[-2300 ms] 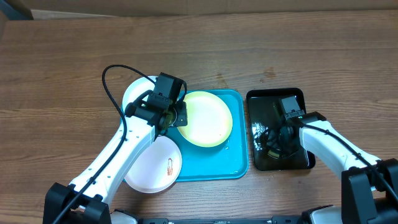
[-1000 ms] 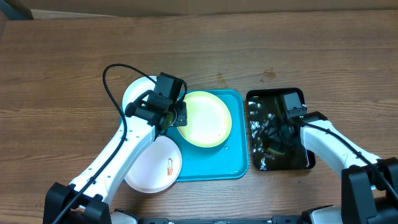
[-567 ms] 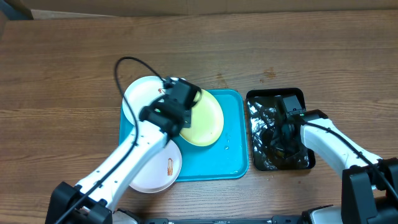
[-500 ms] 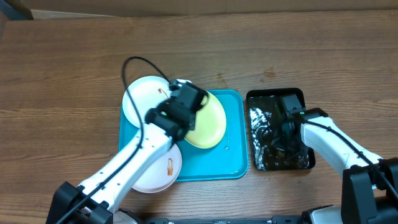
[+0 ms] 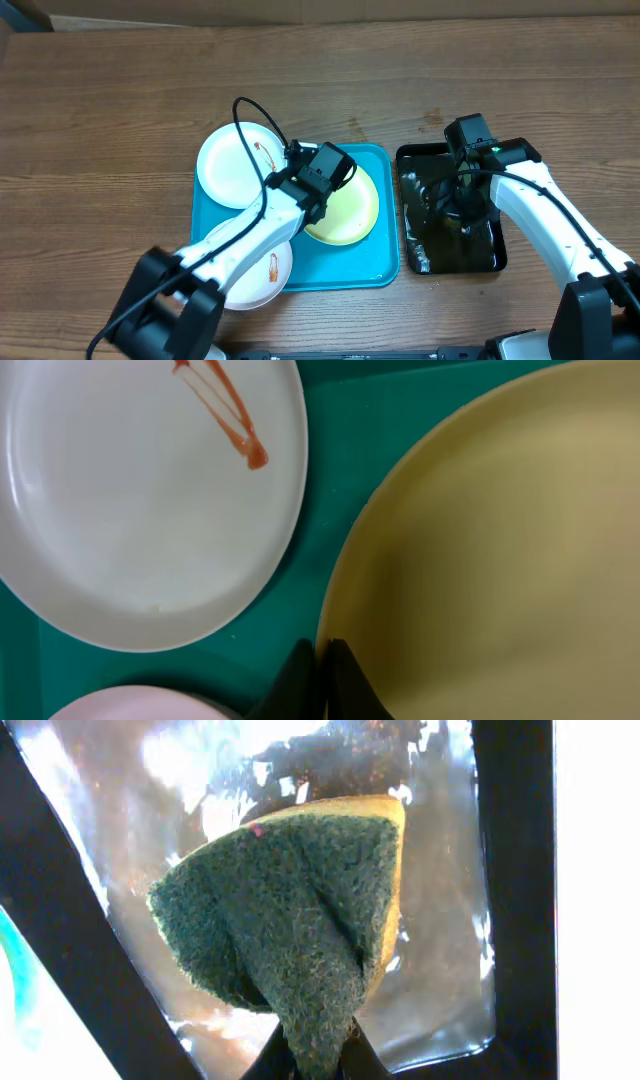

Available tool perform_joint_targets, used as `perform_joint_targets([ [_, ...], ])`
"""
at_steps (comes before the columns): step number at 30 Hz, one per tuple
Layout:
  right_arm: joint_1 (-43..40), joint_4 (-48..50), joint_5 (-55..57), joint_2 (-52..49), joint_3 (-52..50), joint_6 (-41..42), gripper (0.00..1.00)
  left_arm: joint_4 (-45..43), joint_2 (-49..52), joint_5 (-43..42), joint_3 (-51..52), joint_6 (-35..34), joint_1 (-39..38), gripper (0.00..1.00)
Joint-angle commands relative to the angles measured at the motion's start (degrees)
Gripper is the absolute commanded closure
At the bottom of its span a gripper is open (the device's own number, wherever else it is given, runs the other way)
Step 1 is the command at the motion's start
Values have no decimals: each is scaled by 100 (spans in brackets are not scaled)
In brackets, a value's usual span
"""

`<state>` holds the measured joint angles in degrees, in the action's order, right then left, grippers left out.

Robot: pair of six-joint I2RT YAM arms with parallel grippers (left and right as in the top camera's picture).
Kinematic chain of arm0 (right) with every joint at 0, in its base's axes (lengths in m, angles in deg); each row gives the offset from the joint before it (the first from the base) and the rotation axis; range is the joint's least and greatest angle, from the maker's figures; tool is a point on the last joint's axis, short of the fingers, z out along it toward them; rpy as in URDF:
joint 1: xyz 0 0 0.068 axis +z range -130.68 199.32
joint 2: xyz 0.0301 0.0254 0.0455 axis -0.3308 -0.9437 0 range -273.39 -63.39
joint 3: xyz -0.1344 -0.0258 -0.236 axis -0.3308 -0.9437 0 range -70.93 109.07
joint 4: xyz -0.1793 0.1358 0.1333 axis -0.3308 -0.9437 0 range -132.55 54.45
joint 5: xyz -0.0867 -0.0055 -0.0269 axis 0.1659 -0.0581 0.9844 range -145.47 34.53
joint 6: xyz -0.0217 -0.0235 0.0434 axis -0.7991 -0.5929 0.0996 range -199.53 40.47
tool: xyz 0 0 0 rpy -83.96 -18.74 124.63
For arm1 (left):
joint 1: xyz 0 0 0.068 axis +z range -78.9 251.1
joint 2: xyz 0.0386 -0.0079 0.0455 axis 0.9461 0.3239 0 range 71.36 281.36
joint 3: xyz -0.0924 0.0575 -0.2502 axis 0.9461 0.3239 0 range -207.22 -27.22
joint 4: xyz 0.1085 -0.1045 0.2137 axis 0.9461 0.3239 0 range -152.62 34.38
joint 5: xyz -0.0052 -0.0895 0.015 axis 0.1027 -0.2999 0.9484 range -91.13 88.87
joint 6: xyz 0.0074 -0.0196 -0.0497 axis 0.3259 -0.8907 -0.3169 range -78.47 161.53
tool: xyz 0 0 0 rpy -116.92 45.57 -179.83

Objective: Clean dirty plates on tray and stack at the side

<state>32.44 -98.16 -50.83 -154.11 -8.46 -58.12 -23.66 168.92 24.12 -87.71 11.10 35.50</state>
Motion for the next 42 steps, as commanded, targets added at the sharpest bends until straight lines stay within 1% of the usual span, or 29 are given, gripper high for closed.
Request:
perform_joint_targets([
  [1, -35, 24, -46, -4, 129, -232, 96, -26, 256, -76, -63, -192, 44, 96],
  [4, -35, -48, -81, -4, 142, -273, 96, -24, 378, -251, -63, -96, 42, 96],
  [6, -35, -96, -372, -4, 157, -459, 96, -31, 422, -393, -63, 42, 42, 95],
  [7, -35, -109, -520, -4, 160, -544, 96, -42, 435, -452, -63, 118, 42, 90],
  [8, -35, -131, -608, -4, 162, -540, 96, -44, 439, -509, -63, 197, 42, 88],
  [11, -35, -181, -623, -4, 162, -538, 96, -72, 439, -697, -63, 393, 42, 76],
  [17, -35, -151, -407, -7, 162, -444, 96, -90, 457, -726, -63, 435, 44, 71],
  [20, -35, -151, -415, -7, 162, -365, 96, -273, 588, -664, -63, 529, 44, 60],
  [22, -35, -153, -439, -7, 162, -361, 96, -404, 721, -667, -63, 678, 44, 59],
  [25, -35, -157, -439, -7, 162, -358, 96, -549, 933, -695, -63, 879, 48, 60],
  [26, -35, -155, -439, -7, 162, -356, 96, -588, 997, -697, -63, 938, 57, 62],
  [30, -35, -118, -439, -7, 162, -337, 96, -529, 1029, -837, -103, 949, 166, 75],
  [32, -35, -111, -437, -7, 162, -337, 96, -446, 1027, -1252, -162, 951, 302, 80],
  [34, -35, -118, -437, -7, 162, -339, 96, -372, 1027, -1751, -166, 949, 457, 84],
  [36, -35, -131, -437, -7, 162, -341, 96, -203, 1027, -2227, -166, 935, 662, 94],
  [37, -35, -142, -437, -7, 162, -341, 96, -109, 1027, -2385, -166, 870, 767, 96],
  [42, -35, -186, -533, -7, 162, -343, 96, 61, 1027, -3001, -164, 776, 1268, 96],
])
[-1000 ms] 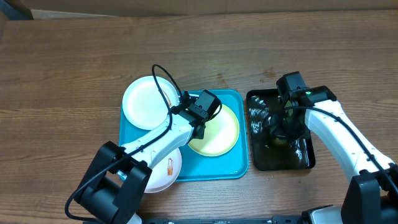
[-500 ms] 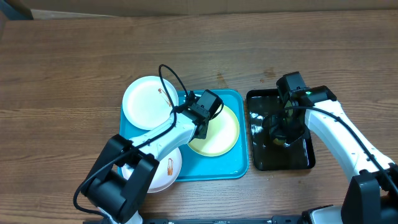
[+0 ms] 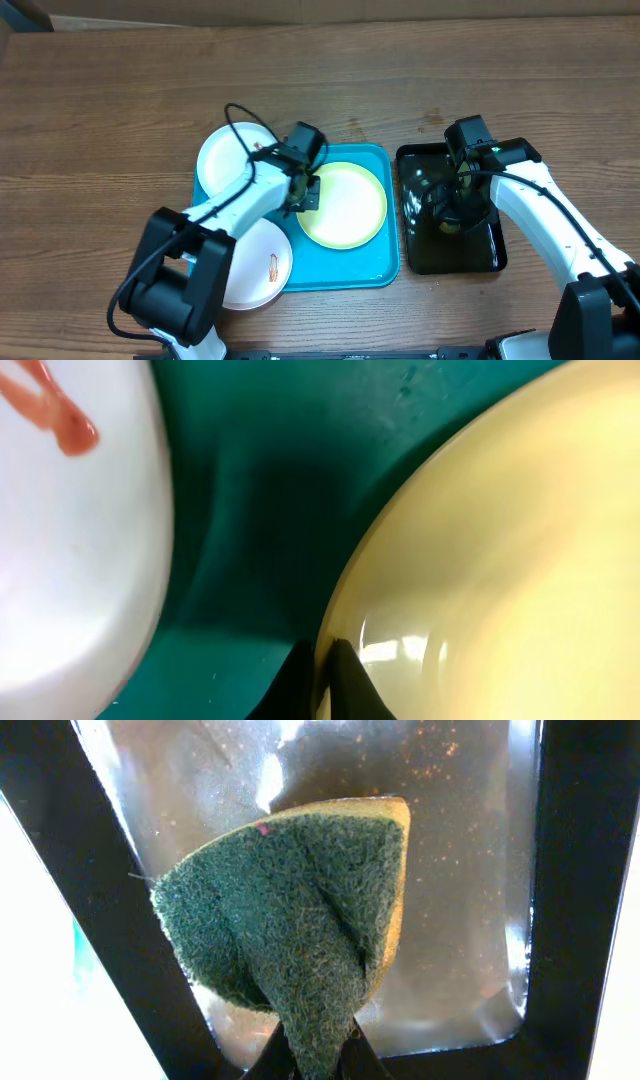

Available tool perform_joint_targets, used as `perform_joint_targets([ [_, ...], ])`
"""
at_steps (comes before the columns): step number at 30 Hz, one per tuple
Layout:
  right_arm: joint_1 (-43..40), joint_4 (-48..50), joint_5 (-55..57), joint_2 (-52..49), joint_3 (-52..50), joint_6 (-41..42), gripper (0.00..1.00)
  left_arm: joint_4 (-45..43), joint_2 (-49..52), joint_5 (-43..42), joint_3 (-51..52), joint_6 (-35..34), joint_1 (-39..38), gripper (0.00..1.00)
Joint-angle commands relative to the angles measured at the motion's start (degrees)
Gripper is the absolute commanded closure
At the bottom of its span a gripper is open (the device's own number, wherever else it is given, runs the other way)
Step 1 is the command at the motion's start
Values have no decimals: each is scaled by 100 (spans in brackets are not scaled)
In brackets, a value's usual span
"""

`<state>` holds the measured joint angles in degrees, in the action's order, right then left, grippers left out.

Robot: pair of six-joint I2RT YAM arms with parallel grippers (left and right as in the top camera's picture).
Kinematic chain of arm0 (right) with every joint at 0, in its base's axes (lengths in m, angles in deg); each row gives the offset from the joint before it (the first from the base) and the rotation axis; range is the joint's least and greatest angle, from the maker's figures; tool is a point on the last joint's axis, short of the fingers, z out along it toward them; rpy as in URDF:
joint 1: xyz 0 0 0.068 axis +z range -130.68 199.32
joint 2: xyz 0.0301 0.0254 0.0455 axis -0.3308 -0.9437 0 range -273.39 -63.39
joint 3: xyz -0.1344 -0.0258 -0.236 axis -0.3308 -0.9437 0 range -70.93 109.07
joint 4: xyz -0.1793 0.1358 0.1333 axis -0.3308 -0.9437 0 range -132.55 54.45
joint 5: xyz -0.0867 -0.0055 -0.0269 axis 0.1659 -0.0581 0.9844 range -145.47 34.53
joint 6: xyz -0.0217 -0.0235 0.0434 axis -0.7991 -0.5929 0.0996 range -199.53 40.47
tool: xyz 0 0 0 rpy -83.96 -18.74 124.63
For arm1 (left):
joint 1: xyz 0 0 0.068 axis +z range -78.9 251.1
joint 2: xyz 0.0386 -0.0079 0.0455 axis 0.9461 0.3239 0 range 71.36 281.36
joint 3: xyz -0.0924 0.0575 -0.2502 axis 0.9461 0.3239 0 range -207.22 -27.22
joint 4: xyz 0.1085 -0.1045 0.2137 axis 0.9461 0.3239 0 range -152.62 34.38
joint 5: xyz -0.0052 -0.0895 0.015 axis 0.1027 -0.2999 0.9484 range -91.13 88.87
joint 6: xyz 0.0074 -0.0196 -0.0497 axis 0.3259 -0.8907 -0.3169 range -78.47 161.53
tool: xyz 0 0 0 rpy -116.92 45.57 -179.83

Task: Clean dirty plates on tray and stack at the side
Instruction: 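Carry the sponge from the black tray onto the yellow plate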

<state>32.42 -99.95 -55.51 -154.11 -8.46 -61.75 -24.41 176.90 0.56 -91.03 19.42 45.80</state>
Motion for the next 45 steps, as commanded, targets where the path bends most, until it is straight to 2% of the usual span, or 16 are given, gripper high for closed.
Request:
perform_joint_targets([
  [1, -33, -7, -146, -7, 162, 17, 96, 144, 229, -745, 170, -55, 295, 96],
  [10, -109, -59, -623, -7, 179, -175, 96, 111, 229, -1676, 170, 337, 396, 96],
  [14, -254, -310, -717, -7, 442, -175, 96, 109, 229, -1611, 170, 415, 396, 78],
  [19, -295, -629, -1027, -7, 1091, -175, 96, 37, 229, -1609, 170, 413, 396, 75],
  [21, -256, -623, -1534, -7, 1296, -175, 96, 13, 229, -1611, 170, 413, 396, 77],
  [22, -225, -551, -1818, -7, 1346, -175, 96, 7, 229, -1611, 170, 413, 396, 81],
  [24, -96, -264, -2398, -7, 1362, -173, 96, -15, 229, -1611, 170, 413, 393, 96],
  [26, 105, -9, -2540, -7, 1351, -170, 96, -33, 229, -1611, 170, 413, 391, 96],
  [32, 1058, 1073, -1840, -7, 1058, 46, 96, -33, 229, -1611, 170, 413, 391, 96],
  [36, 1770, 1860, -706, -7, 560, 44, 96, -33, 229, -1609, 170, 413, 391, 96],
  [40, 2310, 2164, 769, -7, 33, 42, 96, -31, 229, -1497, 170, 411, 391, 96],
  [45, 2450, 2872, 1049, -7, -699, 37, 96, -33, 229, -1484, 170, 411, 391, 96],
])
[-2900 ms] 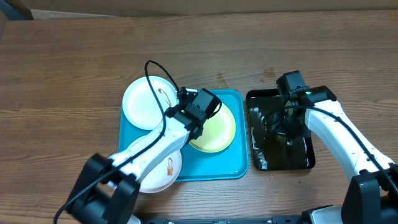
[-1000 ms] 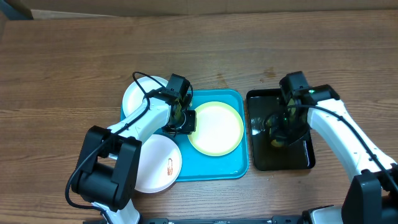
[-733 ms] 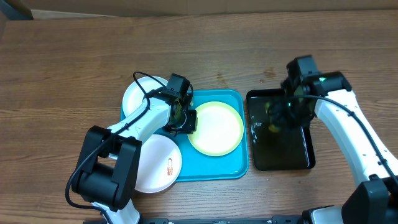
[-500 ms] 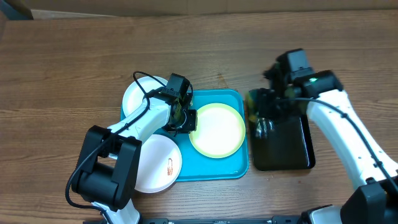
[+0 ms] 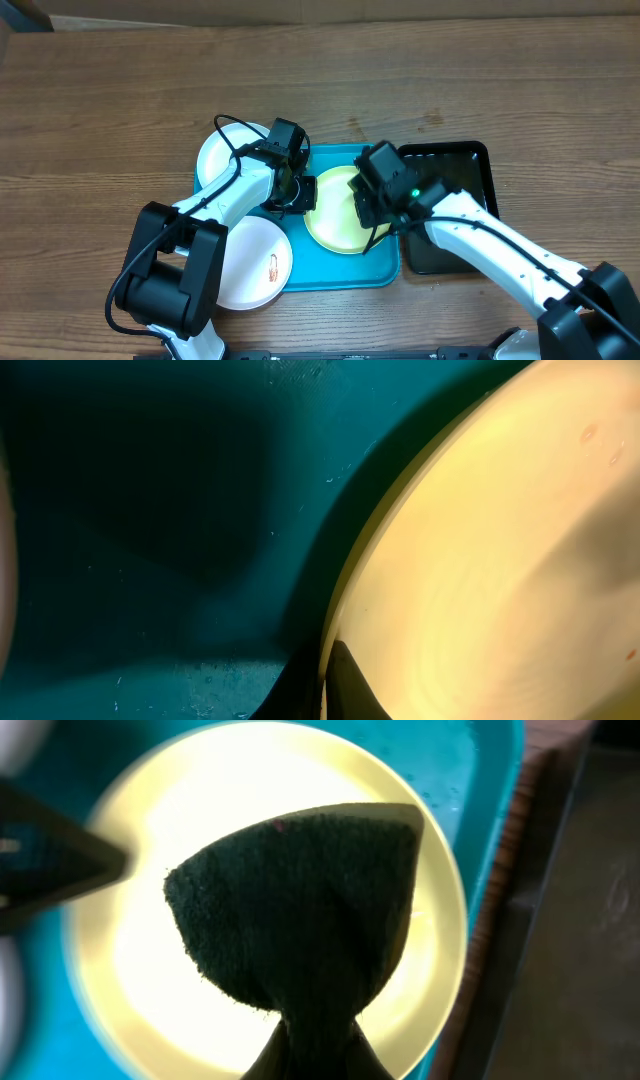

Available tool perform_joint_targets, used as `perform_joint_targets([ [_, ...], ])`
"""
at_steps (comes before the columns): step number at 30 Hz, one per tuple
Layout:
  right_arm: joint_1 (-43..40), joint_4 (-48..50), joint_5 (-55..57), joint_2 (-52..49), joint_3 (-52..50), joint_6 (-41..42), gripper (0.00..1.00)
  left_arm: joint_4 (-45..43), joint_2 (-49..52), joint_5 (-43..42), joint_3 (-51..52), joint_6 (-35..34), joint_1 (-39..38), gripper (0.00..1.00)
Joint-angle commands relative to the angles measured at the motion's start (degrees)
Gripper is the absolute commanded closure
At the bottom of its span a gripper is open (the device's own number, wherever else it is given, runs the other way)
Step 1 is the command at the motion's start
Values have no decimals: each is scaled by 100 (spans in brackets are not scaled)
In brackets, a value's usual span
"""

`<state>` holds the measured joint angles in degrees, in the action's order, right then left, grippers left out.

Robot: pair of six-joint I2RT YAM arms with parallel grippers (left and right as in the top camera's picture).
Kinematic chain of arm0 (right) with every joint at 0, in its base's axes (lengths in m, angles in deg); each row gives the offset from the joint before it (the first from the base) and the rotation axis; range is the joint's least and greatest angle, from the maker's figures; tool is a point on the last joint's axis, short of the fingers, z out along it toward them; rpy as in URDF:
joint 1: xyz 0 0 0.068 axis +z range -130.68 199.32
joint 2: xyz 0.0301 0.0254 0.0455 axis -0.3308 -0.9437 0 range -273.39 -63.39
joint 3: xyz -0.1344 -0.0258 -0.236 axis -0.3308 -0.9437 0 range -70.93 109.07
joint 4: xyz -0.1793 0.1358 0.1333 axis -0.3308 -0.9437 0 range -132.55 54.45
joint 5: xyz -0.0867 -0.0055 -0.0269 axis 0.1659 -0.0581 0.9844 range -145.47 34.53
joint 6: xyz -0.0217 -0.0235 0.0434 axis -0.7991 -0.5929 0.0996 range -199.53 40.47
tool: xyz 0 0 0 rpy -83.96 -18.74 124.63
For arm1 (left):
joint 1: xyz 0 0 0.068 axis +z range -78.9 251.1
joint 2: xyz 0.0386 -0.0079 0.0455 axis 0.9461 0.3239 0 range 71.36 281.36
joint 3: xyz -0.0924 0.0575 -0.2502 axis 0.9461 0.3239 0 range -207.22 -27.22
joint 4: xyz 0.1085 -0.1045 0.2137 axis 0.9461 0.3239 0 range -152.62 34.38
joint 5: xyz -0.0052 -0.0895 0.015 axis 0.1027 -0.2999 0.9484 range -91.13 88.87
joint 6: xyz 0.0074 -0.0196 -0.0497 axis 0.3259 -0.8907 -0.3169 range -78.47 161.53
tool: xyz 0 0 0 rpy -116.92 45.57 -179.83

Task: Clean dirty plates on tray and stack at the side
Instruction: 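Carry the sponge from the black tray onto the yellow plate, then scrub the yellow plate again with the sponge in the right gripper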

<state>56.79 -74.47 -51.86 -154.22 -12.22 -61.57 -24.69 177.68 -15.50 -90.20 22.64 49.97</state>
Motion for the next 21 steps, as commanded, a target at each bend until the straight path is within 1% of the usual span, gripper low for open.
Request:
perform_joint_targets([
  [1, 13, 529, 684, 4, -481, 20, 96, -7, 151, 122, 87, 90, -26, 96],
  [4, 13, 935, 662, 4, -846, 28, 96, -4, 151, 125, 87, 90, -26, 96],
  [11, 13, 1134, 13, -39, -1001, 68, 96, -7, 151, 122, 87, 90, -26, 96],
  [13, 13, 1102, 37, -125, -1010, 225, 96, -4, 151, 122, 87, 90, -26, 96],
  [16, 13, 1198, 164, -299, -1051, 225, 96, -2, 151, 122, 87, 90, -26, 96],
  [21, 2, 1692, 765, -614, -1054, 219, 96, -2, 151, 122, 87, 90, -26, 96],
])
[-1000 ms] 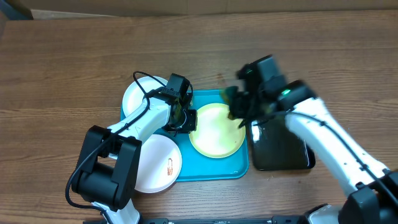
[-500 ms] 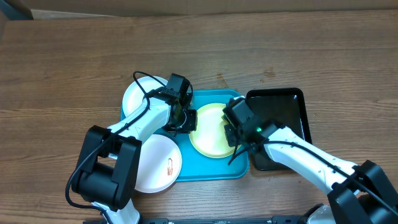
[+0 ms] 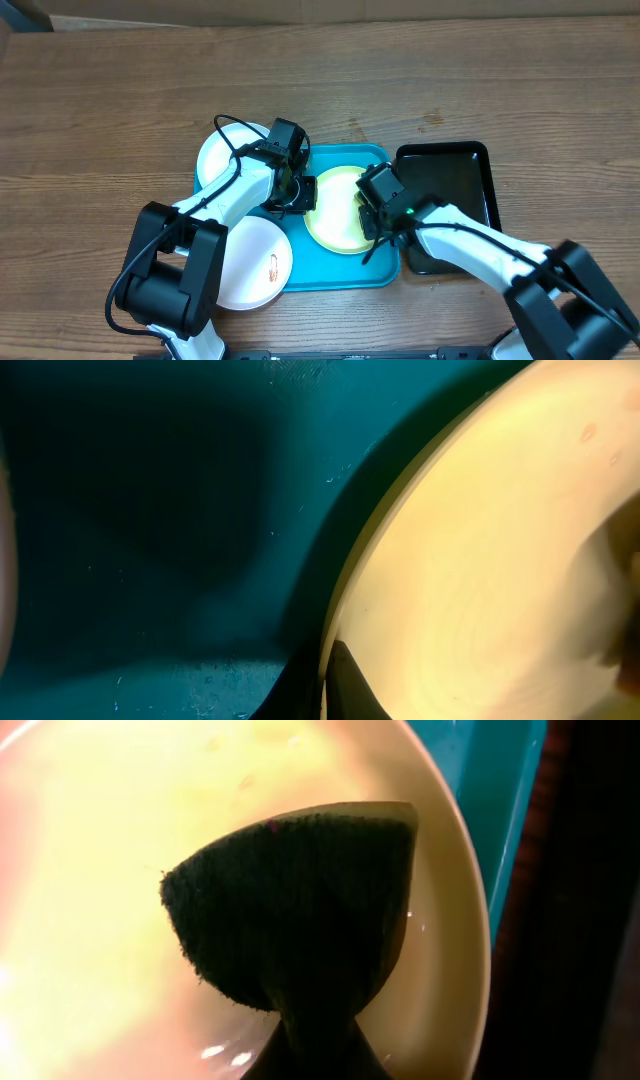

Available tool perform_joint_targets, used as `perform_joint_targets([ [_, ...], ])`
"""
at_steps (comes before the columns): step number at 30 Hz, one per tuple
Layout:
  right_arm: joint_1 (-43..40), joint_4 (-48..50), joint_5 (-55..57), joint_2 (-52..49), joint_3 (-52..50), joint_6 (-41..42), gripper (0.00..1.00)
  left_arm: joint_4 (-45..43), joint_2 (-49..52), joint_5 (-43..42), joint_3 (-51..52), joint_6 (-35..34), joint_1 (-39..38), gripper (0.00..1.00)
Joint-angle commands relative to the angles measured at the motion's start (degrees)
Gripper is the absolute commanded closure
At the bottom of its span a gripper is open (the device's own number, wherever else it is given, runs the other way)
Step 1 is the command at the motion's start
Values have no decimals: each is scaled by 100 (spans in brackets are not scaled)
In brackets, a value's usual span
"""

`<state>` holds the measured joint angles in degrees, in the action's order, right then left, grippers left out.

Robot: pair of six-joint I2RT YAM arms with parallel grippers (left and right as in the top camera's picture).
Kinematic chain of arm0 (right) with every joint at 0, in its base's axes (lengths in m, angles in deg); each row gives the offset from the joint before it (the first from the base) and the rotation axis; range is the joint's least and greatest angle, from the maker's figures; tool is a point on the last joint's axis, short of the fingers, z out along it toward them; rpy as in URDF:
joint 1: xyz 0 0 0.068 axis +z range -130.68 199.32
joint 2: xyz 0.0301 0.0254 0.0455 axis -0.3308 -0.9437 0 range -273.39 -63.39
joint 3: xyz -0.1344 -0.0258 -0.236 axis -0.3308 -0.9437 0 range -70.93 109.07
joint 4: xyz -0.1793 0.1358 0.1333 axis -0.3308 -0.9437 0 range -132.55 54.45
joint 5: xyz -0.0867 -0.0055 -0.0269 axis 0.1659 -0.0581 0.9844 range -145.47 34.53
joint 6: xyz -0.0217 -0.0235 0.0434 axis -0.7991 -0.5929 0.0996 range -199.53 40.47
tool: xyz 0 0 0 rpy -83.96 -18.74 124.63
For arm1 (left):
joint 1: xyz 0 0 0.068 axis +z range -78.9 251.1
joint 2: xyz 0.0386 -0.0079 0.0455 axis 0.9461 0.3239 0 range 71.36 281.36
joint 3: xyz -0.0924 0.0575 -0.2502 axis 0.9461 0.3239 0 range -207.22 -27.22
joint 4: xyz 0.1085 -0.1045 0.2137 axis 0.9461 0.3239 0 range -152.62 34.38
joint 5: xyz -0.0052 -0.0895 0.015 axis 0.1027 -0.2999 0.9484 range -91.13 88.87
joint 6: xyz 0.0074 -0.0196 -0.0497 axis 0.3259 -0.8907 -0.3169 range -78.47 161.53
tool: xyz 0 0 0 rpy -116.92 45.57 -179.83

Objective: Clean dirty plates on tray and stack at the side

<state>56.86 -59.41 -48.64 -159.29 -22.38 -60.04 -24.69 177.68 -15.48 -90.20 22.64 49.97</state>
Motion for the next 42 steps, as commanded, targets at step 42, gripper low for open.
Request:
perform_joint_targets([
  [42, -2044, -3307, -573, 1338, 1694, 1043, 96, 83, -1259, 2448, 87, -61, -640, 96],
])
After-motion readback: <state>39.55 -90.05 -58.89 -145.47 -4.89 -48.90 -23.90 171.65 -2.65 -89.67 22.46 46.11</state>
